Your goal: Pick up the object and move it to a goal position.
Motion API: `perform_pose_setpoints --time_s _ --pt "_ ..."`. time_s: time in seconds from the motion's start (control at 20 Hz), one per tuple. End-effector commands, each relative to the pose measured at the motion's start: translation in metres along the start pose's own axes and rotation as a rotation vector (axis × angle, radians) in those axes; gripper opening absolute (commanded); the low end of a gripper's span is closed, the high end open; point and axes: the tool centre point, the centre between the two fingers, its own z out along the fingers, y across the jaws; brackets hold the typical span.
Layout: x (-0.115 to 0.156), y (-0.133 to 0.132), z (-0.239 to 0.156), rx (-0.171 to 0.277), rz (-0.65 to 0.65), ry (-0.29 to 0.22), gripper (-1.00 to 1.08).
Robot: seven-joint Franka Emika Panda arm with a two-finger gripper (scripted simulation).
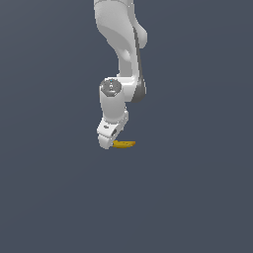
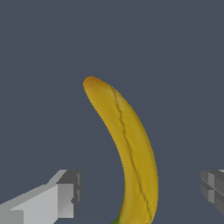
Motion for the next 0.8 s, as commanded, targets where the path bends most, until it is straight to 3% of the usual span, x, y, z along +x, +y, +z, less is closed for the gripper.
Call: perform_pose_setpoints --time_s 0.0,0.75 --pt "-0.0019 -0.0019 0.0034 0.0 -0.049 0.002 1.0" --pt "-0.0059 -0.0058 0.0116 0.001 -0.142 0.005 1.0"
